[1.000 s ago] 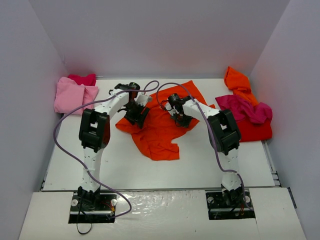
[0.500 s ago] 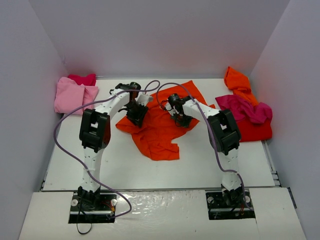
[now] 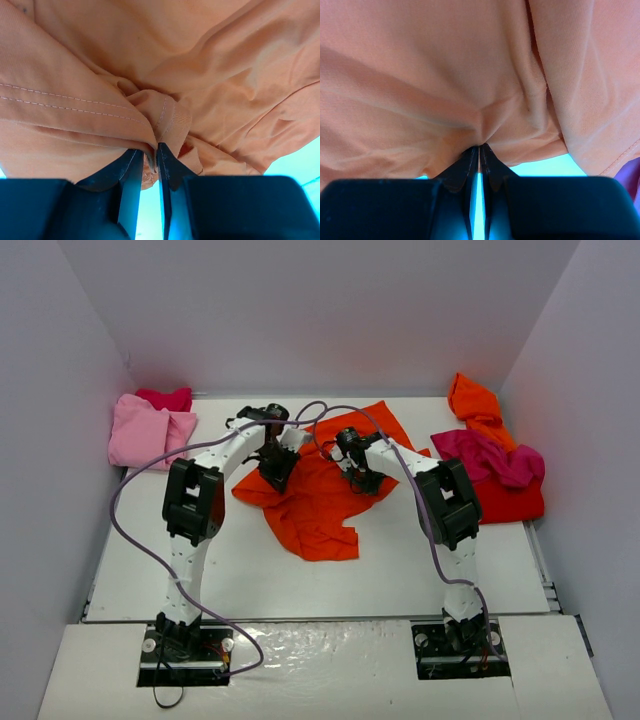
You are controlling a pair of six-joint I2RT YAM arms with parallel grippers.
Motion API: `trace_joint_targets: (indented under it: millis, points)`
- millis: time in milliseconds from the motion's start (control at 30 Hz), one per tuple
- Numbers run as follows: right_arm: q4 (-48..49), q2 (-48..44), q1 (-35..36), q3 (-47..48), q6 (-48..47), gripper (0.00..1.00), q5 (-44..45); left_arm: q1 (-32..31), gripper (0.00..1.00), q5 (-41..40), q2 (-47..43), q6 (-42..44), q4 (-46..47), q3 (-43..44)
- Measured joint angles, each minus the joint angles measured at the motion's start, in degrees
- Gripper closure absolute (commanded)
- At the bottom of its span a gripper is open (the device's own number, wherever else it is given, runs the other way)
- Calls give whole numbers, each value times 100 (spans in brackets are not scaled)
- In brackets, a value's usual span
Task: Fold and stack the t-shirts
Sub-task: Flatten out the tshirt
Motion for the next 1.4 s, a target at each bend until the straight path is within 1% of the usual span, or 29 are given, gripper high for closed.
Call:
trace_joint_targets:
  millis: [233, 400, 567, 633, 767, 900, 1000, 1067, 1400]
  points:
    - [0, 0, 2, -2, -1, 96, 16, -44, 85, -139, 0, 0, -8, 1]
    - [0, 0, 2, -4, -1, 96, 29, -97, 77, -309, 0, -5, -7, 3]
    - [0, 2, 2, -8, -1, 96, 57, -146, 67, -503, 0, -3, -5, 3]
    - [-2, 2, 2, -9, -1, 96, 63, -173, 69, -594, 0, -5, -4, 2]
    - [-4, 2, 2, -14, -1, 96, 68, -240, 81, -769, 0, -10, 20, 1]
    - [-4, 2, 0, -25, -5, 96, 96, -285, 84, -885, 0, -21, 37, -1]
    - [-4, 2, 0, -31, -5, 96, 128, -303, 89, -948, 0, -21, 71, -29]
    - [-4, 2, 0, -36, -7, 96, 147, -319, 100, -980, 0, -22, 81, -48]
    - [2, 2, 0, -53, -14, 97, 197, -375, 100, -1173, -16, -19, 77, -58]
